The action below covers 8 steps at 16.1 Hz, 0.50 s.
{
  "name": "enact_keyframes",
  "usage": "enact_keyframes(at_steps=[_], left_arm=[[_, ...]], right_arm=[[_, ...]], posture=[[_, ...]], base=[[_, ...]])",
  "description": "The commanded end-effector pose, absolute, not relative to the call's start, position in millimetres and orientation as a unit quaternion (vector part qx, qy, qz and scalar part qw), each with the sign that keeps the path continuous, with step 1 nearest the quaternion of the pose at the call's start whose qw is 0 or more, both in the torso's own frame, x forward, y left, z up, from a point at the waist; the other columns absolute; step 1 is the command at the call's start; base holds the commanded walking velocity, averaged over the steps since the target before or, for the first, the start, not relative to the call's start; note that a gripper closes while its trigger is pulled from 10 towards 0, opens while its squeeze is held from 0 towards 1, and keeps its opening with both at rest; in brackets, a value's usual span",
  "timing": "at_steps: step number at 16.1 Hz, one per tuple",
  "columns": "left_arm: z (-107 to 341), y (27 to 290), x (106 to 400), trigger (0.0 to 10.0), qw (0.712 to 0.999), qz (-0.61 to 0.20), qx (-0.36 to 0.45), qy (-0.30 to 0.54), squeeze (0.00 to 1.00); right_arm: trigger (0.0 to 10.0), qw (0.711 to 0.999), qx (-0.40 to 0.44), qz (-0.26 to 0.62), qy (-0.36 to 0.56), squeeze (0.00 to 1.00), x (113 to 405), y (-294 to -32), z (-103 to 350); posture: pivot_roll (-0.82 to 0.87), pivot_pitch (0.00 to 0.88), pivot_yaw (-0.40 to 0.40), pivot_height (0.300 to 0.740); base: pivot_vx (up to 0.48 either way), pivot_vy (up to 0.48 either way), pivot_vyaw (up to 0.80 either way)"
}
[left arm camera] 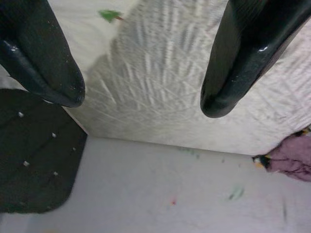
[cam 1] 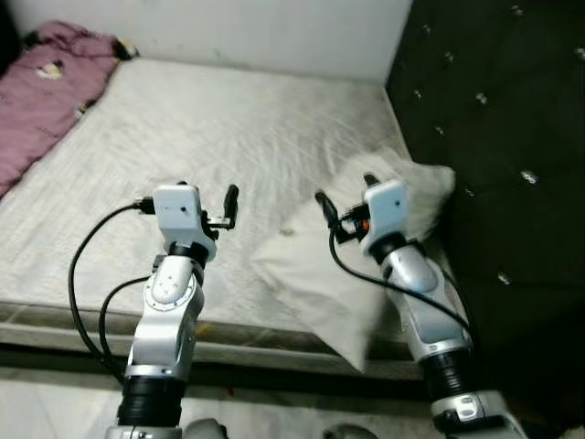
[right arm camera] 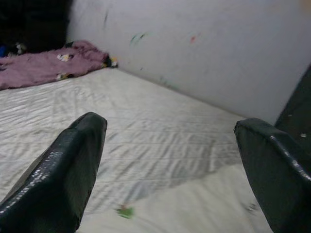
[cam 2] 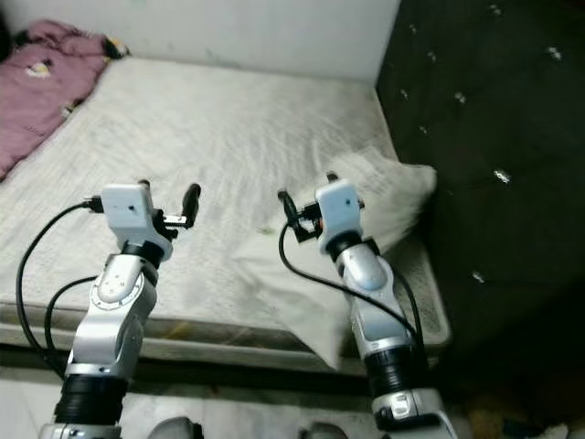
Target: Clean up the room
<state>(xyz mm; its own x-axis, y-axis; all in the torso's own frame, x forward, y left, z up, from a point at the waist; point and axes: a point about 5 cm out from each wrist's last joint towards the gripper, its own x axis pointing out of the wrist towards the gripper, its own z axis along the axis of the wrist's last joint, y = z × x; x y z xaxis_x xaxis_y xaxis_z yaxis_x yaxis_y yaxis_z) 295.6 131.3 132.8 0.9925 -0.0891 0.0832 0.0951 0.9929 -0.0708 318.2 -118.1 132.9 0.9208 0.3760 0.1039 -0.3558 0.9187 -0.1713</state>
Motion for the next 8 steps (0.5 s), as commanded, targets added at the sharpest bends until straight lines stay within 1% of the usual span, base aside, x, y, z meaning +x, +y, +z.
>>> enact_keyframes(at_steps=[1,2,6,8], left_arm=[[136.2,125.3,295.3,10.0,0.996,-0.059,-0.038,-0.053,0.00],[136.0,125.2,295.5,10.0,0.996,-0.058,-0.039,-0.051,0.00],[135.5,124.8,295.8,10.0,0.996,-0.059,-0.044,-0.049,0.00],[135.3,125.0,295.7,10.0,0.996,-0.057,-0.046,-0.049,0.00]], right_arm=[[10.0,0.979,-0.077,0.179,-0.066,0.00,317.9,-124.4,132.2],[10.0,0.979,-0.077,0.179,-0.065,0.00,318.1,-124.5,132.2],[10.0,0.979,-0.076,0.178,-0.065,0.00,318.7,-125.0,132.4],[10.0,0.979,-0.077,0.178,-0.065,0.00,319.0,-125.4,132.8]], posture=[[0.01,0.000,-0.038,0.740],[0.01,0.000,-0.039,0.740],[0.01,0.000,-0.040,0.740],[0.01,0.000,-0.040,0.740]], base=[[0.000,0.000,0.00],[0.000,0.000,0.00],[0.000,0.000,-0.76],[0.000,0.000,0.00]])
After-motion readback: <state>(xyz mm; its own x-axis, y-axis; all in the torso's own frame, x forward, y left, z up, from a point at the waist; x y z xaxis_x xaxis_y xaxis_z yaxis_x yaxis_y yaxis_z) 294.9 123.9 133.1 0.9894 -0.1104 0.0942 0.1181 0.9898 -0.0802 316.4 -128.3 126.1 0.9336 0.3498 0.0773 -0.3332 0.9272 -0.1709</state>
